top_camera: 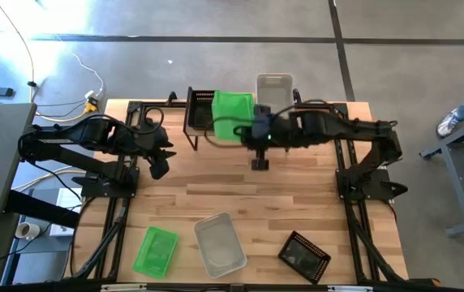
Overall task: Stack baskets on shelf by color
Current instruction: Stack the top green bin on top of the green bin on the shelf
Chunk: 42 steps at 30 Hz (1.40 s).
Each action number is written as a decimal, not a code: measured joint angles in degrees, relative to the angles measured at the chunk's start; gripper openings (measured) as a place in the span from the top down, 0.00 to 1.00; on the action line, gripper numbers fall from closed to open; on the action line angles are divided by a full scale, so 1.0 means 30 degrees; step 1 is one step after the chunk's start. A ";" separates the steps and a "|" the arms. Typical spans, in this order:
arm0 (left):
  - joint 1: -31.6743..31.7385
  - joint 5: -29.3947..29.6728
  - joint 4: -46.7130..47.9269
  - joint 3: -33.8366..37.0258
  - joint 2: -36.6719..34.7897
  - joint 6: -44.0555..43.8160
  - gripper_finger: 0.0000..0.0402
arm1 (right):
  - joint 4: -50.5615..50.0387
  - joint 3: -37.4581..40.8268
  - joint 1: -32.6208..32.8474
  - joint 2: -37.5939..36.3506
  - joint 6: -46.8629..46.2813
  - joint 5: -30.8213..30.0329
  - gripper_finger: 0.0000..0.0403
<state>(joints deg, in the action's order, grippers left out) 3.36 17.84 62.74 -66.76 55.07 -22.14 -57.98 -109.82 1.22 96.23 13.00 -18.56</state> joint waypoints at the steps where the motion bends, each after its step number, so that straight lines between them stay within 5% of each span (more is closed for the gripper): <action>1: 0.0000 0.0135 -0.0006 0.0000 0.0000 -0.0089 0.68 | -0.0007 0.0000 -0.0338 -0.0034 0.0304 -0.0131 1.00; 16: 0.0000 0.0854 -0.0006 0.0000 0.0015 -0.1592 0.68 | -0.1298 -0.0007 -0.3942 0.0645 0.2192 0.1010 1.00; 42: 0.0000 0.1131 0.0000 0.0000 0.0022 -0.2127 0.68 | -0.2402 0.0022 -0.4792 0.3077 0.3120 0.1323 1.00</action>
<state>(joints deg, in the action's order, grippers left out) 3.36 21.23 62.74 -66.76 55.13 -28.52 -65.18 -109.75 -13.16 105.46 22.36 -14.59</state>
